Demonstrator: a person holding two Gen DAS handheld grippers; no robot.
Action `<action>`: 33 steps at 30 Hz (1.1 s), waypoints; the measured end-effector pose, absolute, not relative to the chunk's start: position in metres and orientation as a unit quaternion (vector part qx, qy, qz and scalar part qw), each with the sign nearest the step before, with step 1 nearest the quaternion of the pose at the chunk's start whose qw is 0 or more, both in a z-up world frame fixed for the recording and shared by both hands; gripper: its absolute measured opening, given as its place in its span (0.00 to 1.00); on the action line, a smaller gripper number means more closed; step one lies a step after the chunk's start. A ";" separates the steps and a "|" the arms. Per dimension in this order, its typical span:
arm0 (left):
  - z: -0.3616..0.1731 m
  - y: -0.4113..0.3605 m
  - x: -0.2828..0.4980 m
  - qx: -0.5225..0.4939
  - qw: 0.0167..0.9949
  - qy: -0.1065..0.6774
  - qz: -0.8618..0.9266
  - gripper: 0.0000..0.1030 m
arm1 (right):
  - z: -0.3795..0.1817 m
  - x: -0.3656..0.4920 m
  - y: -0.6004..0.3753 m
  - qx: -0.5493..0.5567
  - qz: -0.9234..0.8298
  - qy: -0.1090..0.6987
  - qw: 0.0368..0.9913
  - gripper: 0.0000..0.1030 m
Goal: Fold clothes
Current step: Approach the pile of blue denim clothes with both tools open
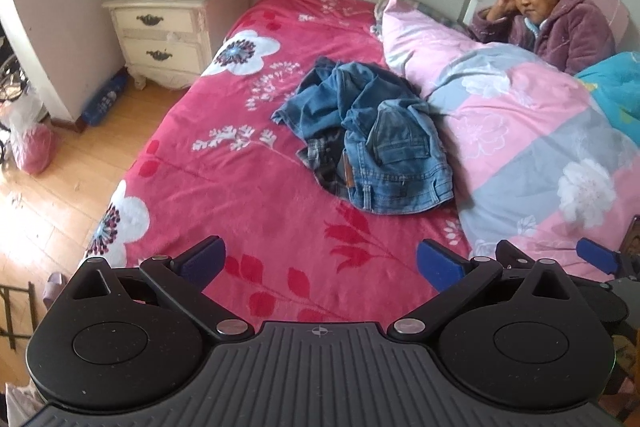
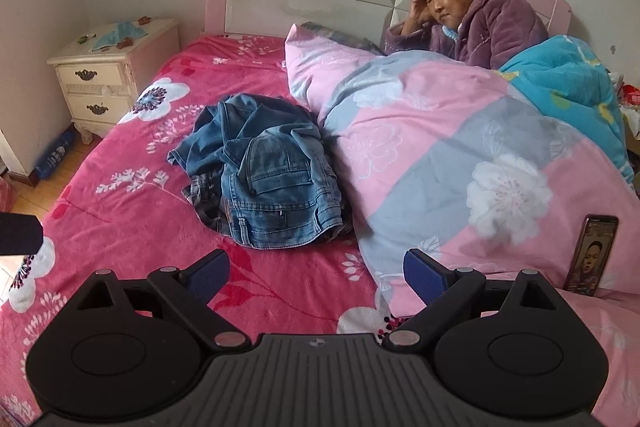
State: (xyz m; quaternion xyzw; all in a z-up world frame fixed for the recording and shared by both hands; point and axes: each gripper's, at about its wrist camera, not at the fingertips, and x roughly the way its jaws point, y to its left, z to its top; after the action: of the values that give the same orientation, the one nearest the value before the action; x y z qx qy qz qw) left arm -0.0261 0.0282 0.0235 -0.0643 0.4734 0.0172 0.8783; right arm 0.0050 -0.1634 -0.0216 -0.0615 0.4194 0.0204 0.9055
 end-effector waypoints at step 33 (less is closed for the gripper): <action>0.002 0.037 -0.017 -0.104 0.861 0.491 0.080 1.00 | -0.026 0.031 -0.145 -0.084 0.079 0.435 0.893 0.93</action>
State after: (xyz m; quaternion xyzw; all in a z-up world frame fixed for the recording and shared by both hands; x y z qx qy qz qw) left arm -0.0169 0.0366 0.0020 -0.1038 0.4912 0.0801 0.8611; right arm 0.0311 -0.1446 -0.0258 -0.0843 0.4355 0.0792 0.8927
